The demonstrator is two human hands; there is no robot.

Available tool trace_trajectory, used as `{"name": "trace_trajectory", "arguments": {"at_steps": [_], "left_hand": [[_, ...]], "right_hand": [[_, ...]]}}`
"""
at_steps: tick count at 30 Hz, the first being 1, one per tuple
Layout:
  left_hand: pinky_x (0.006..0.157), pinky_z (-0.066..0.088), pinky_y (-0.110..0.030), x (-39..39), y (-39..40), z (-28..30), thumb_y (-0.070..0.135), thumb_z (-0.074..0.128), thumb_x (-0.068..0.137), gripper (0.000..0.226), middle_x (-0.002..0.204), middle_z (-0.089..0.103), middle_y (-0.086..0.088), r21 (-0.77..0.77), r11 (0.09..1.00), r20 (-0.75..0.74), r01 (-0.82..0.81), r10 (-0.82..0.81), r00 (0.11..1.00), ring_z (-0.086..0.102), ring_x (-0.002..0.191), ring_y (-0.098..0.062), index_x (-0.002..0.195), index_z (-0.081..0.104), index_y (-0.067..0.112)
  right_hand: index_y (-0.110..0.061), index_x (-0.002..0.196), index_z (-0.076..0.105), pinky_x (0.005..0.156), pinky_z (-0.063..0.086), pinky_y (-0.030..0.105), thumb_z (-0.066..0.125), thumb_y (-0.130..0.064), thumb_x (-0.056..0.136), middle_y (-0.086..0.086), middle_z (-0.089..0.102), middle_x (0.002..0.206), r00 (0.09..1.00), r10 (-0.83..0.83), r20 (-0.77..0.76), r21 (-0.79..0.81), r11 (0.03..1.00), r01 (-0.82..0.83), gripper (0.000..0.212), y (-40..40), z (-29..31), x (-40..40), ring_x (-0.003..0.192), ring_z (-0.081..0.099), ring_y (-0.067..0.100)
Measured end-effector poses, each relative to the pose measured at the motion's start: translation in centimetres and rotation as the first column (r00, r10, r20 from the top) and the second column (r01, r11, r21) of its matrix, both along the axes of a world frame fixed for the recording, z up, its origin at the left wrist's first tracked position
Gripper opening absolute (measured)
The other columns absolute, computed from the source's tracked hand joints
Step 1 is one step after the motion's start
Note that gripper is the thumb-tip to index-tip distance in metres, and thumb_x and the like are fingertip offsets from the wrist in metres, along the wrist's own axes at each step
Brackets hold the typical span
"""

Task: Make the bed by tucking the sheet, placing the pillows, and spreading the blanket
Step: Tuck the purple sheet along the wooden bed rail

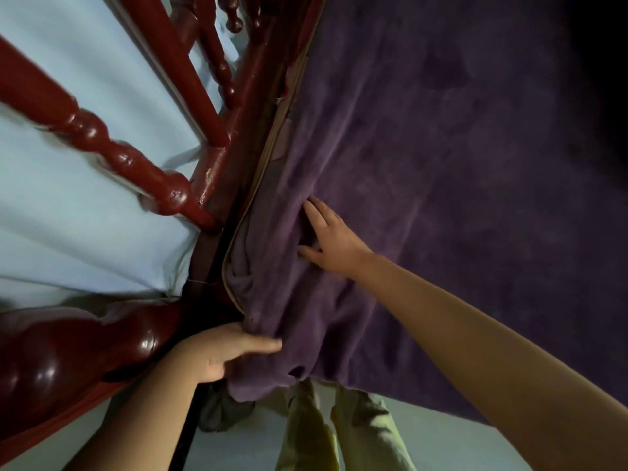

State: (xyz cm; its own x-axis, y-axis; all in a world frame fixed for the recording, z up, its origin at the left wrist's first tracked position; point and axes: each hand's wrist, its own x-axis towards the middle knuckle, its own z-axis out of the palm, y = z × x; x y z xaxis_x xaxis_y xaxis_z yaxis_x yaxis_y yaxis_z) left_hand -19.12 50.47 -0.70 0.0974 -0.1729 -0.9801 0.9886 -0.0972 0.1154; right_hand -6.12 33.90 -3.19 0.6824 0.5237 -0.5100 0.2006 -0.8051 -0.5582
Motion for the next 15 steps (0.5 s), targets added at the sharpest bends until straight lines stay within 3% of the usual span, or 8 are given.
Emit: {"name": "trace_trajectory", "arguments": {"at_steps": [2, 4, 6, 8, 10, 12, 14, 15], "left_hand": [[0.056, 0.039, -0.022, 0.1, 0.4, -0.3, 0.013, 0.075, 0.073, 0.022, 0.084, 0.062, -0.008, 0.136, 0.873, 0.026, 0.468, -0.476, 0.879, 0.053, 0.065, -0.015, 0.089, 0.06, 0.012], [0.059, 0.035, -0.024, 0.7, 0.7, -0.3, 0.007, 0.065, 0.073, 0.014, 0.073, 0.052, -0.003, 0.274, 0.811, 0.083, 0.517, -0.555, 0.827, 0.047, 0.066, -0.015, 0.07, 0.053, 0.014], [0.061, 0.031, -0.025, 1.0, 0.4, 0.5, 0.005, 0.056, 0.056, 0.015, 0.063, 0.044, -0.002, 0.242, 0.91, 0.195, 0.335, -0.384, 0.903, 0.042, 0.064, -0.015, 0.057, 0.042, 0.012], [0.058, 0.03, -0.025, 0.8, -0.1, 1.5, -0.002, 0.044, 0.045, 0.014, 0.055, 0.047, -0.003, 0.085, 0.995, 0.228, 0.06, -0.078, 0.971, 0.042, 0.062, -0.015, 0.054, 0.041, 0.009], [0.054, 0.038, -0.022, 0.1, -0.7, 2.4, -0.007, 0.035, 0.043, 0.02, 0.044, 0.055, -0.003, -0.023, 0.981, 0.146, -0.194, 0.195, 0.97, 0.052, 0.053, -0.019, 0.051, 0.05, 0.004], [0.041, 0.043, -0.014, -1.0, -1.1, 2.8, -0.006, 0.031, 0.044, 0.027, 0.035, 0.053, -0.005, -0.016, 0.957, 0.106, -0.29, 0.29, 0.951, 0.054, 0.034, -0.017, 0.034, 0.054, 0.004], [0.035, 0.036, -0.009, -1.6, -1.3, 3.2, -0.008, 0.033, 0.04, 0.027, 0.026, 0.043, -0.003, 0.062, 0.947, 0.109, -0.314, 0.306, 0.946, 0.045, 0.023, -0.015, 0.021, 0.043, 0.007], [0.038, 0.035, -0.014, -1.7, -1.2, 3.1, -0.009, 0.039, 0.037, 0.025, 0.026, 0.041, -0.003, 0.118, 0.938, 0.11, -0.325, 0.313, 0.943, 0.044, 0.025, -0.017, 0.019, 0.04, 0.01]], "right_hand": [[-0.026, 0.148, 0.003, 0.119, 0.018, 0.044, 0.052, -0.019, 0.09, 0.012, -0.003, 0.158, 0.993, 0.088, 0.072, -0.076, 0.994, -0.082, 0.076, 0.2, 0.3, -0.2, 0.146, -0.001, 0.029], [-0.036, 0.146, 0.01, 0.118, 0.009, 0.047, 0.046, -0.012, 0.09, 0.007, -0.011, 0.158, 0.94, 0.285, 0.19, -0.17, 0.952, -0.255, 0.071, 0.9, 0.9, -0.2, 0.145, -0.012, 0.03], [-0.033, 0.143, 0.028, 0.116, 0.0, 0.054, 0.049, -0.01, 0.087, 0.004, -0.009, 0.159, 0.85, 0.487, 0.202, -0.25, 0.865, -0.436, 0.063, 2.1, 1.6, 0.0, 0.144, -0.017, 0.031], [-0.021, 0.131, 0.047, 0.113, -0.003, 0.061, 0.054, -0.015, 0.084, 0.006, 0.018, 0.155, 0.763, 0.627, 0.156, -0.346, 0.758, -0.553, 0.049, 3.5, 2.7, 0.4, 0.146, -0.004, 0.031], [-0.016, 0.104, 0.058, 0.115, 0.006, 0.061, 0.054, -0.013, 0.08, 0.008, 0.058, 0.111, 0.748, 0.658, 0.09, -0.37, 0.719, -0.588, 0.025, 4.4, 4.4, 1.0, 0.134, 0.032, 0.028], [-0.015, 0.077, 0.05, 0.102, 0.038, 0.045, 0.051, -0.01, 0.078, -0.002, 0.043, 0.065, 0.774, 0.63, 0.065, -0.322, 0.747, -0.581, 0.005, 4.7, 6.1, 1.7, 0.101, 0.053, 0.027], [-0.016, 0.064, 0.041, 0.071, 0.043, 0.031, 0.05, -0.012, 0.079, -0.005, 0.033, 0.06, 0.785, 0.614, 0.087, -0.284, 0.77, -0.571, 0.017, 4.9, 7.1, 2.0, 0.081, 0.049, 0.025], [-0.016, 0.066, 0.043, 0.074, 0.042, 0.031, 0.05, -0.012, 0.079, -0.004, 0.036, 0.061, 0.784, 0.608, 0.125, -0.264, 0.782, -0.564, 0.015, 5.3, 7.1, 2.0, 0.08, 0.047, 0.023]]}}
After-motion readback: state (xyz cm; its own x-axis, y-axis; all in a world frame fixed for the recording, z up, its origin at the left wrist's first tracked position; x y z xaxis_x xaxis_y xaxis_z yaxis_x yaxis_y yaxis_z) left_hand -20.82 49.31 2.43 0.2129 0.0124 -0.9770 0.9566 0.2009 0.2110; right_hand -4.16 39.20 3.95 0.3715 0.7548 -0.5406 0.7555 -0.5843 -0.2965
